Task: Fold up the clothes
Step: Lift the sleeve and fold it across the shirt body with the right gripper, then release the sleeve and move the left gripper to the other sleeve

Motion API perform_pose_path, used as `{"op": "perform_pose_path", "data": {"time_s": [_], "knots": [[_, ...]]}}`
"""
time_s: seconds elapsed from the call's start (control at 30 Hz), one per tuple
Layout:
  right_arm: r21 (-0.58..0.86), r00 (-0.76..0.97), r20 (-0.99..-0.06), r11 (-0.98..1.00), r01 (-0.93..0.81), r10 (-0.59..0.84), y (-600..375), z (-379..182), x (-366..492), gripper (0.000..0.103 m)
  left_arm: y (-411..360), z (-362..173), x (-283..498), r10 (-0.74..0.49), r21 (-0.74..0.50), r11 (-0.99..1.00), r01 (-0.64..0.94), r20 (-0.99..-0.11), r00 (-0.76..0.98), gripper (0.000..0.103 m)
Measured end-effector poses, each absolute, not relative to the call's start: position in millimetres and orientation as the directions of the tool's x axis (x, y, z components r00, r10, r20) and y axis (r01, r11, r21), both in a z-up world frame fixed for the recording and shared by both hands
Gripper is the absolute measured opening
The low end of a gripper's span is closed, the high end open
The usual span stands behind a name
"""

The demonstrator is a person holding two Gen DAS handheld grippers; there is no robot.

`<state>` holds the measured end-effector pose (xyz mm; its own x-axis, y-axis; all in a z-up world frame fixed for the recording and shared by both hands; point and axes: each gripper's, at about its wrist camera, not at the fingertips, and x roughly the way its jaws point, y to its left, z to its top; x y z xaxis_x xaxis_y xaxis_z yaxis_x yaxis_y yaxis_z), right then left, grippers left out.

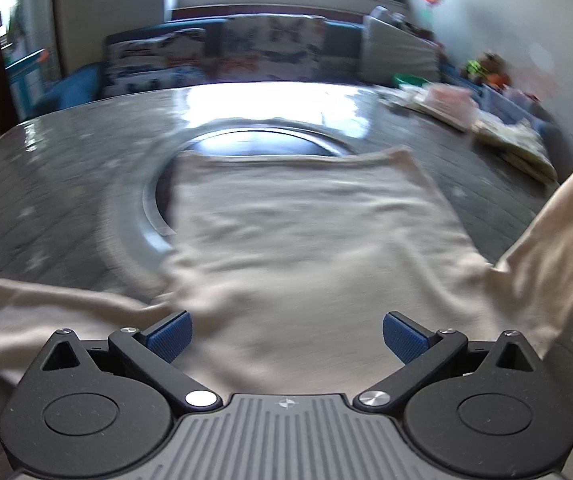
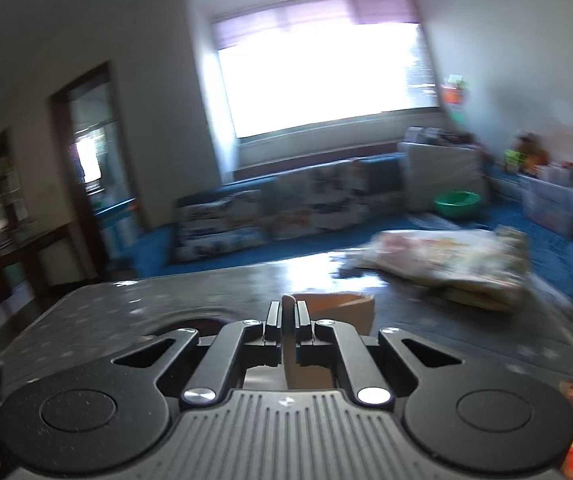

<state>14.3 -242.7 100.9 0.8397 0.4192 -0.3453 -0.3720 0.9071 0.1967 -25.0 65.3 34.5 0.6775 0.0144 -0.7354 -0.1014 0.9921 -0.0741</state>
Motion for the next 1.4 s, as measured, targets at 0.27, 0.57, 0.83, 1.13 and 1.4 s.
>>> {"op": "perform_pose_path", "data": {"time_s": [0.27,0.57,0.83,1.13,1.4], "knots": [[0.119,0.677,-0.435,0.782,-0.611,0.595,-125,91,3,0.005,135,35,-63,0.098,-0.100,0.965,-0.241,-0.714,0.693,0.103],[0.132,0.489,-0.590,0.674,-0.727,0.643,-46,36,-21,0.005,168,31,-84,0.134,-0.121,0.943,-0.311,-0.717,0.684,0.103],[0.158,0.431,-0.600,0.628,-0.762,0.674,-57,31,-25,0.012,157,37,-75,0.115,-0.125,0.951,-0.284,-0.708,0.697,0.103],[0.104,0.555,-0.651,0.785,-0.611,0.518,-150,30,-15,0.012,117,43,-61,-0.001,-0.147,0.980,-0.135,-0.681,0.732,0.102],[0.100,0.534,-0.733,0.844,-0.527,0.421,-197,-4,-8,0.011,76,34,-47,-0.128,-0.162,0.987,0.022,-0.683,0.719,0.078]]}}
